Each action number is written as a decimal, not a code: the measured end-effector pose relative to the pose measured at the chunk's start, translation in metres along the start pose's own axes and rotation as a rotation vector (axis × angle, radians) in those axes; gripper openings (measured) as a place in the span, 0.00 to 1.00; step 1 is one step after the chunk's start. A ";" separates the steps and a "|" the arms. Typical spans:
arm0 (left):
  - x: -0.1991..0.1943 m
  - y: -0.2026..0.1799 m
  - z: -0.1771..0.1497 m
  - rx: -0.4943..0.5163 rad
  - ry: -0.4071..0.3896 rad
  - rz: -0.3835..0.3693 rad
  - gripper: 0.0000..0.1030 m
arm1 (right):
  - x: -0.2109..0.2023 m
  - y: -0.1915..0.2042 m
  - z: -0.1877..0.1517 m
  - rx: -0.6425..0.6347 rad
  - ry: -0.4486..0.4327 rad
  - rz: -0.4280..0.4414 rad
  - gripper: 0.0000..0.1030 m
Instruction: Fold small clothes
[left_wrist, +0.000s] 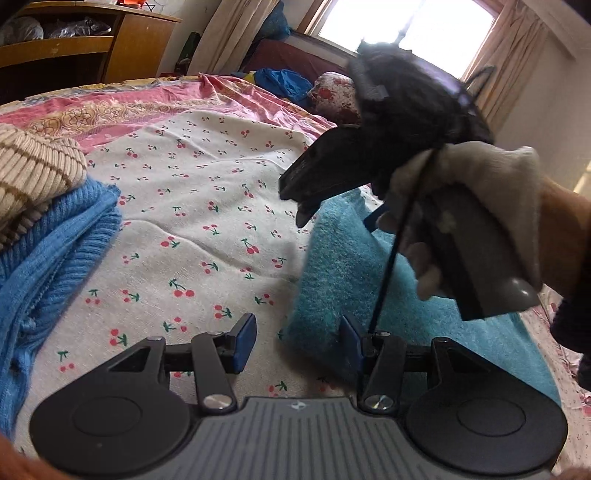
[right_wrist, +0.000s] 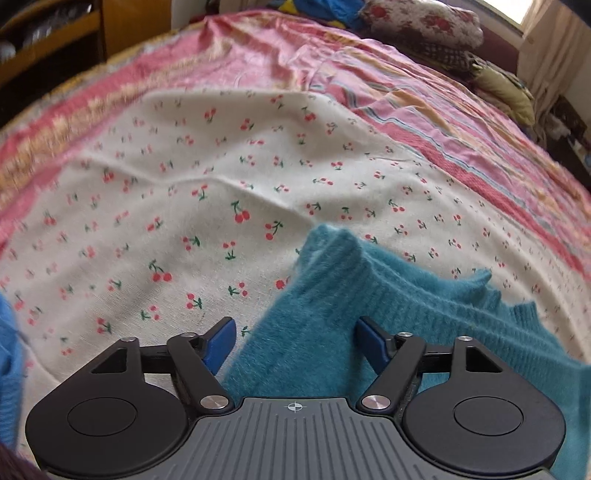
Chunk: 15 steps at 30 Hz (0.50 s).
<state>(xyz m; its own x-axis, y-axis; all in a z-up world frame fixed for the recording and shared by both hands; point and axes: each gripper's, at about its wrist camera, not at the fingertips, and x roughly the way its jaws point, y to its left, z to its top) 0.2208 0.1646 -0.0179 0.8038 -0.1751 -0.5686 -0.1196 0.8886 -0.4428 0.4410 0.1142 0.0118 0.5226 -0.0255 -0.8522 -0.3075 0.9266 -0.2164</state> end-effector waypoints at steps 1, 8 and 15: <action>0.000 -0.001 0.000 0.005 -0.003 -0.005 0.53 | 0.004 0.002 0.000 -0.017 0.007 -0.015 0.74; 0.002 -0.003 -0.003 0.009 -0.013 -0.037 0.61 | 0.005 0.002 -0.014 -0.133 -0.022 -0.062 0.51; 0.003 -0.013 -0.010 0.039 -0.076 -0.040 0.81 | -0.019 -0.029 -0.012 -0.047 -0.046 0.048 0.28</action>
<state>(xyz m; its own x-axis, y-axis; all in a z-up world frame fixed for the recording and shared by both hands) 0.2186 0.1486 -0.0208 0.8497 -0.1793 -0.4958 -0.0647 0.8978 -0.4356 0.4307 0.0836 0.0285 0.5421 0.0364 -0.8395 -0.3690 0.9079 -0.1989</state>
